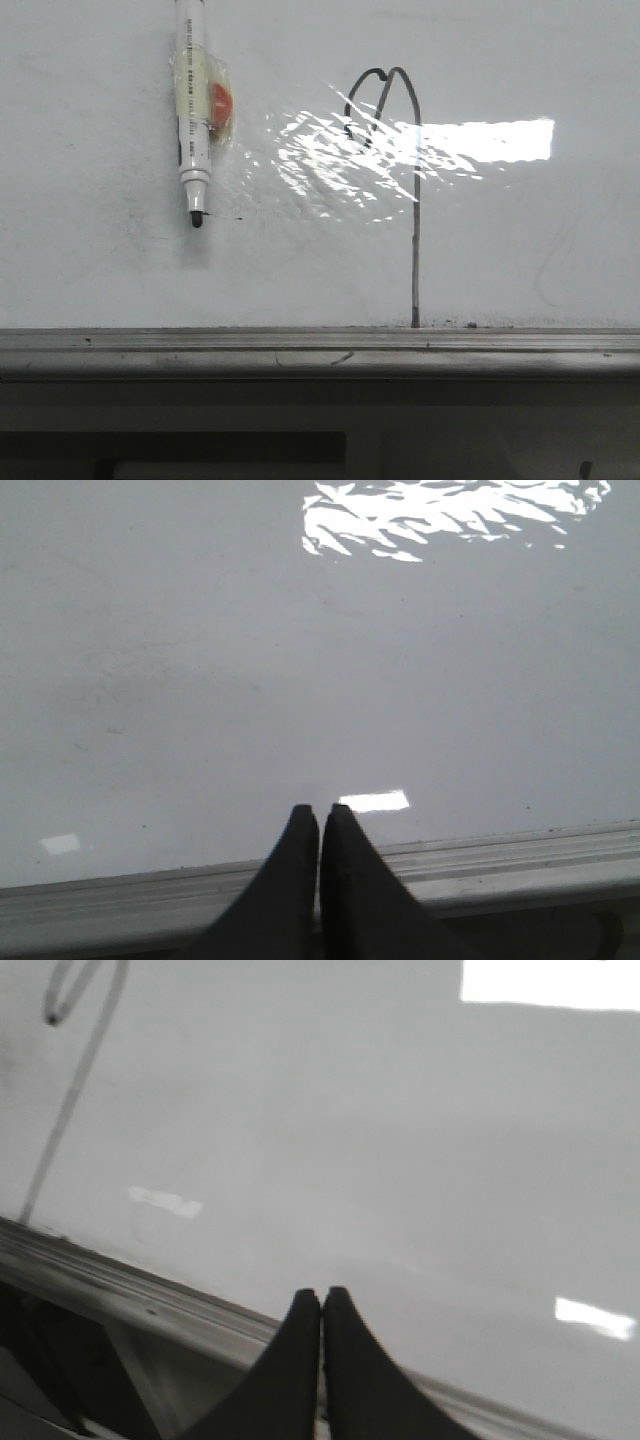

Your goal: Write number 9 on whiteboard

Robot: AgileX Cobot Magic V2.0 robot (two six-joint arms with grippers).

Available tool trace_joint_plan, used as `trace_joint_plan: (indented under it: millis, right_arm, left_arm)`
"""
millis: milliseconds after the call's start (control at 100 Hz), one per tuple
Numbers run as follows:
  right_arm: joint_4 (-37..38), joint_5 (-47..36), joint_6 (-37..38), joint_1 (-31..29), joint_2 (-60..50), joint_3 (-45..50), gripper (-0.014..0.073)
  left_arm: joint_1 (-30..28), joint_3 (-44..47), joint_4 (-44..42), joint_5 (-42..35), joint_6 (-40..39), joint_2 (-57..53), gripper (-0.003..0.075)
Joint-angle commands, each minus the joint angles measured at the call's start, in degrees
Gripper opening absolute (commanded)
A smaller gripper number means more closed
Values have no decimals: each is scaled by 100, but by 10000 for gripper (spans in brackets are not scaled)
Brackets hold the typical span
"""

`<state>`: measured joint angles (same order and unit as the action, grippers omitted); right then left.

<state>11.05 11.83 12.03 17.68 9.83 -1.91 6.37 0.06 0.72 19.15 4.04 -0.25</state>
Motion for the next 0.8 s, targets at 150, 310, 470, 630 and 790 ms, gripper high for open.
trace_joint_plan:
  millis: [150,310,470,630,790]
  right_arm:
    - [-162,128,14,-588,-258,423,-41]
    - [-206,516,4,-601,-842,415,-41]
    - [-206,598,4,-624,-1112,415,-41]
    - [-206,642,4,-624,-1125,415,-41]
    - [-206,642,4,-624,-1125,415,-41]
  left_arm:
    - [-5,110,-1,-278,-64,-160,-20]
    - [-5,110,-1,-278,-64,-160,-20]
    - [-5,110,-1,-278,-64,-160,-20]
    - [-5,110,-1,-278,-64,-160,-20]
    - [-5,110,-1,-278,-64,-160,-20]
